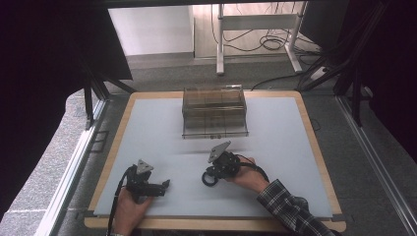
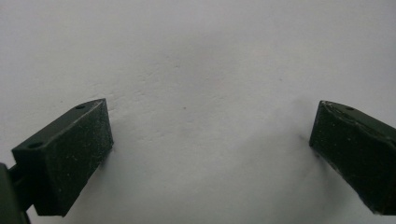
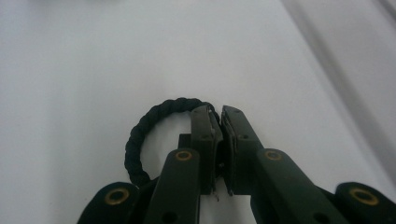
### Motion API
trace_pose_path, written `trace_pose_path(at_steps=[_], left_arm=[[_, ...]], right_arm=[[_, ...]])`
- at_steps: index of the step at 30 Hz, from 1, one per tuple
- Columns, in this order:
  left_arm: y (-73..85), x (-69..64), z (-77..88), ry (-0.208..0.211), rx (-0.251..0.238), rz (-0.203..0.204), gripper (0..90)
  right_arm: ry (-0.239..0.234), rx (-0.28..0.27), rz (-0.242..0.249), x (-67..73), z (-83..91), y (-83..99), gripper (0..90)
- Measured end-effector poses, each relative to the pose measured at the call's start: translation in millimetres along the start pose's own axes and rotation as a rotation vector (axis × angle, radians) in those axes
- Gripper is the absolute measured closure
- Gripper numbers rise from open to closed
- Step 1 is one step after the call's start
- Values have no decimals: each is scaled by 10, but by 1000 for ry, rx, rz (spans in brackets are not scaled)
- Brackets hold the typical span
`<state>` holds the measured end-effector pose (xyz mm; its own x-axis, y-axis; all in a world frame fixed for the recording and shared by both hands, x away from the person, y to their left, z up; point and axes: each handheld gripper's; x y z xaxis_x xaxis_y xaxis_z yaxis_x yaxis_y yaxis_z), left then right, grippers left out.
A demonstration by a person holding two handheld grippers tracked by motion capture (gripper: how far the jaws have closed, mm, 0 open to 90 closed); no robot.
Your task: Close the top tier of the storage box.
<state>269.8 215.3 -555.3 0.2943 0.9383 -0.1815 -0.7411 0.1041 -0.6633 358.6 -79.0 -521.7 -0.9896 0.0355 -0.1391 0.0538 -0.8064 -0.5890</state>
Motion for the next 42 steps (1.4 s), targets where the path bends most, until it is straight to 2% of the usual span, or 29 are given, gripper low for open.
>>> trace_pose_path(at_steps=[8,12,19,42], left_arm=[[0,1,0,0,0,0,0],[-1,1,0,0,0,0,0],[-1,1,0,0,0,0,0],[-1,1,0,0,0,-1,0]], right_arm=[[7,-3,-10,-6,18,1,840],[8,-26,-31,-27,66,0,839],[20,-30,-28,-36,117,-15,837],[32,-63,-60,-90,277,-47,835]])
Point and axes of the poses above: each handheld gripper's, and its own axes: z roughly backward along the jaws, y roughly out of its underside, x roughly to its left, and after that the axes turned 11 degrees about z, right-handed
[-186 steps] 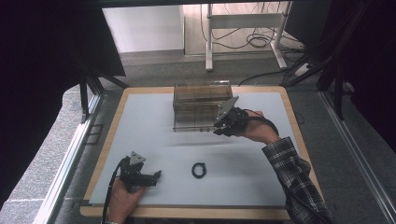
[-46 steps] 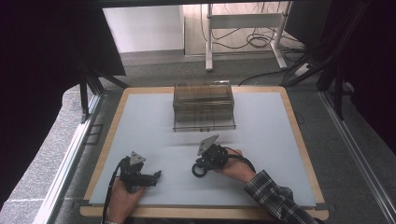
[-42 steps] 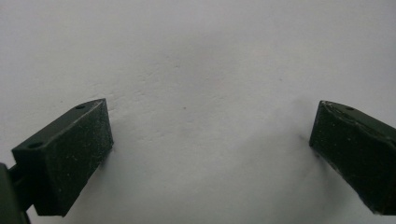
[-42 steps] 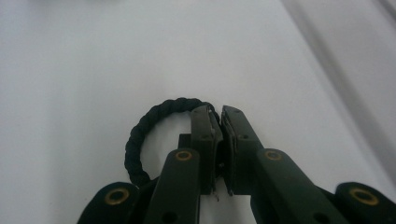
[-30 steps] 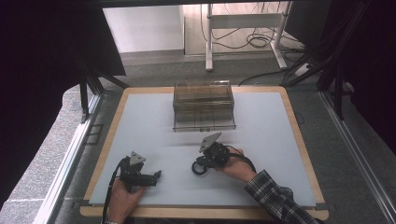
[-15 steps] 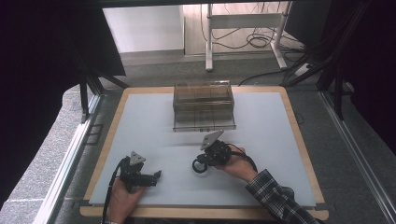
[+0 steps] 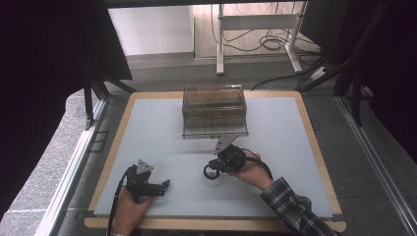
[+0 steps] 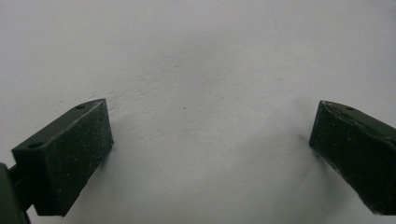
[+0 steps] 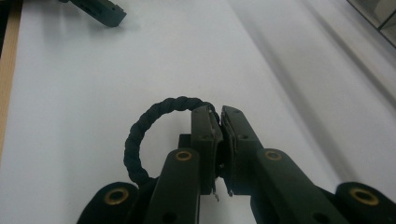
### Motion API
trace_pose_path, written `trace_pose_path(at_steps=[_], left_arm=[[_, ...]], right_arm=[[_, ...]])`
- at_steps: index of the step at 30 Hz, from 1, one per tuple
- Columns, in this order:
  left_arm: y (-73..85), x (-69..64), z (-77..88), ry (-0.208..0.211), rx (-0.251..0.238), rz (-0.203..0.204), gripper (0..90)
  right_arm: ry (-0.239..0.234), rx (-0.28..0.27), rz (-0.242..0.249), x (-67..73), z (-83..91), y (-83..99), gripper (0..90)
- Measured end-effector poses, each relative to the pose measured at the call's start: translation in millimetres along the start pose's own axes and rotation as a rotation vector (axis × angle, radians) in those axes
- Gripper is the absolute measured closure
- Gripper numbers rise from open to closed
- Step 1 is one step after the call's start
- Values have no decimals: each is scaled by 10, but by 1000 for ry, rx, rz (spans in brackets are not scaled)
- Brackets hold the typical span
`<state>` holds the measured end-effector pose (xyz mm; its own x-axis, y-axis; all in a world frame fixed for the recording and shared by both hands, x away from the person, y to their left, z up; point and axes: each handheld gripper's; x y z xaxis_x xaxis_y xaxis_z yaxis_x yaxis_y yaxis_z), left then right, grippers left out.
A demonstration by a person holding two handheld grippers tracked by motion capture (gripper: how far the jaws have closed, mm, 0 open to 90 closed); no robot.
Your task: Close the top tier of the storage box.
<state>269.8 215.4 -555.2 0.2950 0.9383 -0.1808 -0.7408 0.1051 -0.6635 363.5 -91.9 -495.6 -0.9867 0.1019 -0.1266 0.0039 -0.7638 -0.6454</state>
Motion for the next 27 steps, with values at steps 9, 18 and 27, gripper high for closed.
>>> trace_pose_path(at_steps=[9,18,27], left_arm=[[-1,2,0,0,0,-3,0],[-1,2,0,0,0,-3,0],[-1,2,0,0,0,-3,0]], right_arm=[[4,-7,-6,-17,47,-20,834],[9,-12,-16,-38,88,-29,834],[18,-18,-29,-67,137,-36,834]])
Point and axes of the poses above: each handheld gripper's, and its own axes: z roughly backward along the jaws, y roughly out of its underside, x roughly to its left, and after that the axes turned 11 degrees about z, right-handed
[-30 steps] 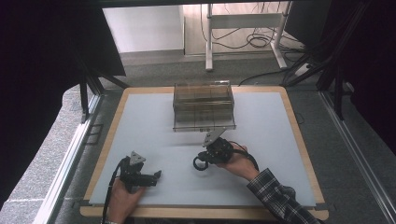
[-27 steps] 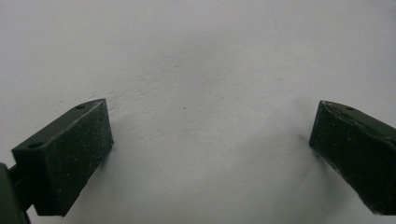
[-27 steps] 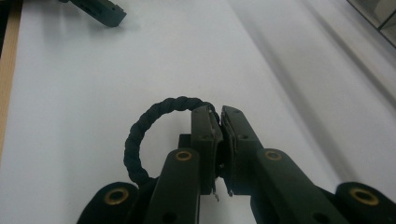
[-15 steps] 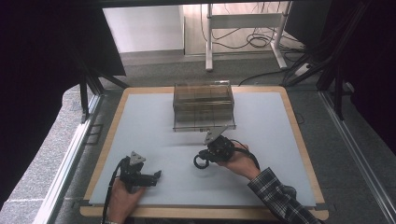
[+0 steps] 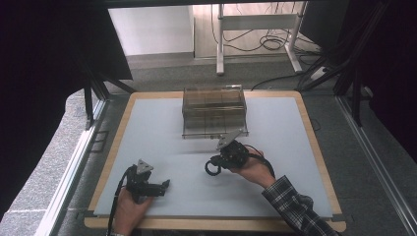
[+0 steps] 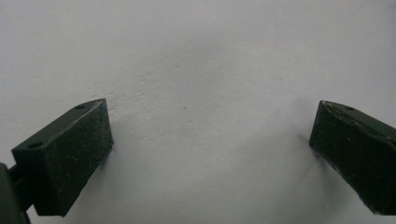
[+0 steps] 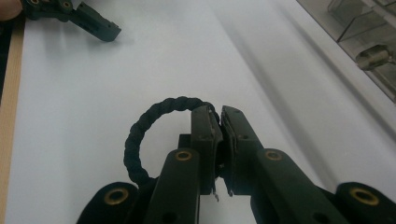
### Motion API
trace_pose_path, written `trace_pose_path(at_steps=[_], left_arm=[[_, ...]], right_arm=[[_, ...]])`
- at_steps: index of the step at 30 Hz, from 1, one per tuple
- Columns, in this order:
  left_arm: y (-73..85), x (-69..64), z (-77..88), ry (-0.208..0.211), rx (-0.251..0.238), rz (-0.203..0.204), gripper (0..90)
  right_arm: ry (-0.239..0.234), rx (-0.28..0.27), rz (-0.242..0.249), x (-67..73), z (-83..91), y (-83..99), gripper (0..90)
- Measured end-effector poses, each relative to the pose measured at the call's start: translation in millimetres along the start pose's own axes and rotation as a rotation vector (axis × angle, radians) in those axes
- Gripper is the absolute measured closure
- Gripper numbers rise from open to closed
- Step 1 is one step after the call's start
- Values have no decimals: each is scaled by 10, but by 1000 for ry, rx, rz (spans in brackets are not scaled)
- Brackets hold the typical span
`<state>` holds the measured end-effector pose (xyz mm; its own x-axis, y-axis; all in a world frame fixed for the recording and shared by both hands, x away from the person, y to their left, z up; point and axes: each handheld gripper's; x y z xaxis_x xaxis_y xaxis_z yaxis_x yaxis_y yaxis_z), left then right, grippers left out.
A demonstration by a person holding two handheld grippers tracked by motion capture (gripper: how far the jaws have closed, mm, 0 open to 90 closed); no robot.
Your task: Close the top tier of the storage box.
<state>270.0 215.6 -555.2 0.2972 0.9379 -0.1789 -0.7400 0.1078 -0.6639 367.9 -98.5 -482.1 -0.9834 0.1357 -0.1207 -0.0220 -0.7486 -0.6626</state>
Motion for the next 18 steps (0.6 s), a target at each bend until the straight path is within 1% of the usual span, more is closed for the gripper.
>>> trace_pose_path(at_steps=[18], left_arm=[[1,-2,0,0,-1,4,0]], right_arm=[[16,-32,-24,-74,124,-53,834]])
Point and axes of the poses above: each handheld gripper's, and its own axes: z roughly backward along the jaws, y roughly out of its underside, x roughly to its left, and after that the axes turned 11 degrees about z, right-handed
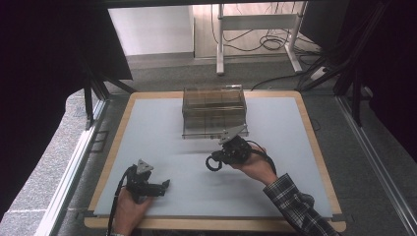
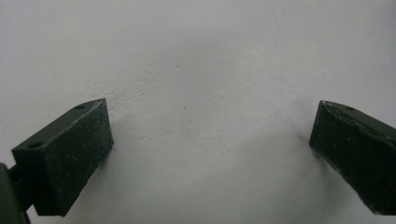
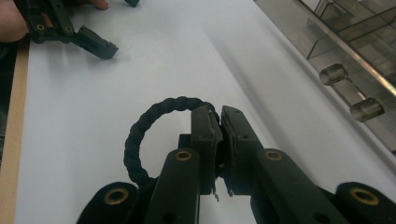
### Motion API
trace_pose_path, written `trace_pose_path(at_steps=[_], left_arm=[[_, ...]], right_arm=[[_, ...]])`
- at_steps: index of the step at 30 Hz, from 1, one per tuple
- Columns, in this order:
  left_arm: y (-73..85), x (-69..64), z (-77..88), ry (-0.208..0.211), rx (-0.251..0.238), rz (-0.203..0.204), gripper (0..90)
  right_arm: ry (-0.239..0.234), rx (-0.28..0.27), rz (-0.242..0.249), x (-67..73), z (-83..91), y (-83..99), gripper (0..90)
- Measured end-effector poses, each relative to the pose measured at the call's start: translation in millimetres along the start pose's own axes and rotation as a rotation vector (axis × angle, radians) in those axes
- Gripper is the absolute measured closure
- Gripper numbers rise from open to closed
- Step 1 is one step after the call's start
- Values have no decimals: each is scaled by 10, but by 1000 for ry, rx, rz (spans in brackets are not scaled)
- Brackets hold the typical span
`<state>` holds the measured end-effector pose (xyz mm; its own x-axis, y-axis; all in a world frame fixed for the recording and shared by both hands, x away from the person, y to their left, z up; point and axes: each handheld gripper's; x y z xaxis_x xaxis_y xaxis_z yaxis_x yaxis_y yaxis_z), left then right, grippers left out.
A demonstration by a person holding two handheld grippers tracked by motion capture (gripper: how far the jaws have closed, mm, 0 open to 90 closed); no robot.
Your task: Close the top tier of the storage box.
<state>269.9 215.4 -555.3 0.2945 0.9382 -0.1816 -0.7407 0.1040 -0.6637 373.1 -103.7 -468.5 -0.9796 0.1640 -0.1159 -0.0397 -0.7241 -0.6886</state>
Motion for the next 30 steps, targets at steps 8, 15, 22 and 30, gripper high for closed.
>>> trace_pose_path(at_steps=[8,15,22,30], left_arm=[[-1,1,1,-1,1,-2,0],[-2,3,0,0,1,-4,0],[-2,3,0,0,1,-4,0],[-2,3,0,0,1,-3,0]], right_arm=[[5,-12,-5,-22,41,-34,834],[7,-19,-25,-56,82,-49,834],[13,-26,-35,-94,124,-63,834],[26,-32,-60,-163,174,-58,833]])
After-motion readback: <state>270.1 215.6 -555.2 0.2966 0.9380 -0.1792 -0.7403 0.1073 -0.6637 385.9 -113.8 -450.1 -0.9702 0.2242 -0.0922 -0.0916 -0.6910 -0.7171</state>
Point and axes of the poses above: each handheld gripper's, and its own axes: z roughly backward along the jaws, y roughly out of its underside, x roughly to its left, and after that the axes turned 11 degrees about z, right-handed
